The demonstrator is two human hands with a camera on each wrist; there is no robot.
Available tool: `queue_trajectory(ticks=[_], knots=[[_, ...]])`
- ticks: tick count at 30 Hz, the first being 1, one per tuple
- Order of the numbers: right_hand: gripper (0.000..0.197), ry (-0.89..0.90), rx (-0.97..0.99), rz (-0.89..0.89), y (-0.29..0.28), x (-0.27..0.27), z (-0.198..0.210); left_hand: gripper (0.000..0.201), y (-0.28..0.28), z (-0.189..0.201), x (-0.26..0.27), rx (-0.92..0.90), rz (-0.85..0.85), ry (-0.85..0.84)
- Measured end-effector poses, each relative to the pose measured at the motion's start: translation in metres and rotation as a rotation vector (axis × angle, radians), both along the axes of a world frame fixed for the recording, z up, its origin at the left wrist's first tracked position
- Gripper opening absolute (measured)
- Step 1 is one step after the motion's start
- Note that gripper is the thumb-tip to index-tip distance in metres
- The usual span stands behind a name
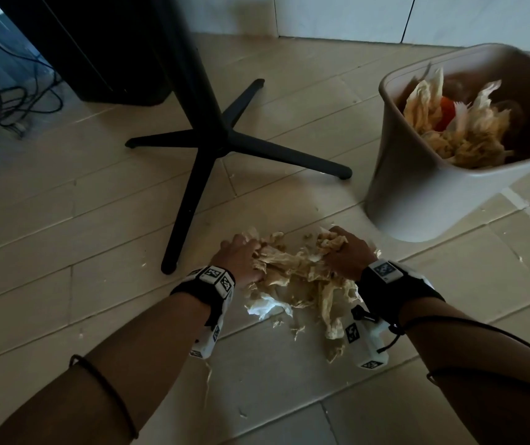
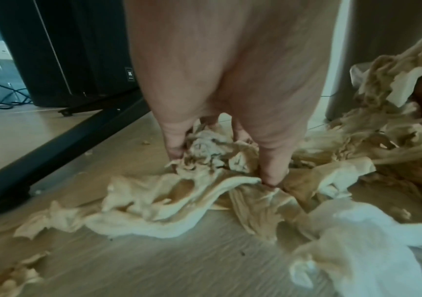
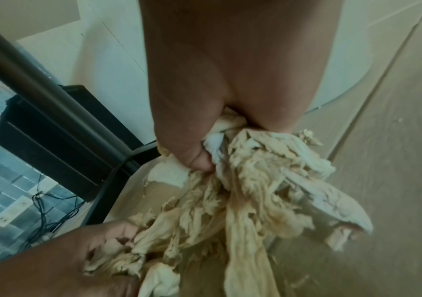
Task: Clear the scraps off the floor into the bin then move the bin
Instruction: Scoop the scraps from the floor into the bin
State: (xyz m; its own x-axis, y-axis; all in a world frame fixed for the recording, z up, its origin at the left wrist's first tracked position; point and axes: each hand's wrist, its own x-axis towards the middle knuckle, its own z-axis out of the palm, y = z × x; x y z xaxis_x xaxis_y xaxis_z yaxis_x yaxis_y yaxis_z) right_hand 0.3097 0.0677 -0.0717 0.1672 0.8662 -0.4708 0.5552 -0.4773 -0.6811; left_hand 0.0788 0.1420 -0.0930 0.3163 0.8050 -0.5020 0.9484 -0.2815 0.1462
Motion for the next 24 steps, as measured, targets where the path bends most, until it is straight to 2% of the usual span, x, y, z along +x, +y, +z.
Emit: queue_trajectory(ticks=[3, 5, 10, 11, 13, 15, 16, 19, 21, 24], knots=[[0.013, 0.021, -0.025, -0.017, -0.003, 0.001, 0.001, 0.054, -0.006, 0.000, 0.004, -0.010, -0.062, 0.003], [0.011, 0.042, -0.023, -0.022, -0.004, 0.001, 0.006, 0.049, -0.010, 0.002, 0.005, -0.029, -0.040, -0.041], [0.021, 0.101, -0.042, -0.064, -0.010, 0.001, 0.008, 0.036, -0.019, 0.016, 0.009, -0.027, 0.034, -0.193], [0.022, 0.103, -0.047, -0.072, -0.012, 0.002, 0.008, 0.040, -0.020, 0.018, 0.010, -0.044, 0.028, -0.225], [0.027, 0.117, -0.064, -0.104, -0.014, 0.004, 0.009, 0.060, -0.022, 0.022, 0.011, -0.096, -0.001, -0.268], [0.028, 0.129, -0.085, -0.122, -0.015, 0.005, 0.012, 0.073, -0.024, 0.023, 0.015, -0.116, -0.046, -0.257], [0.024, 0.131, -0.100, -0.135, -0.016, 0.005, 0.014, 0.070, -0.023, 0.022, 0.018, -0.099, -0.073, -0.239], [0.018, 0.198, -0.122, -0.214, -0.015, 0.011, 0.012, 0.042, -0.021, 0.023, 0.029, 0.008, -0.156, -0.181], [0.021, 0.229, -0.128, -0.237, -0.017, 0.016, 0.013, 0.026, -0.022, 0.026, 0.034, 0.029, -0.117, -0.249], [0.024, 0.282, -0.097, -0.229, -0.022, 0.021, 0.017, 0.026, -0.025, 0.026, 0.039, 0.005, -0.027, -0.387]])
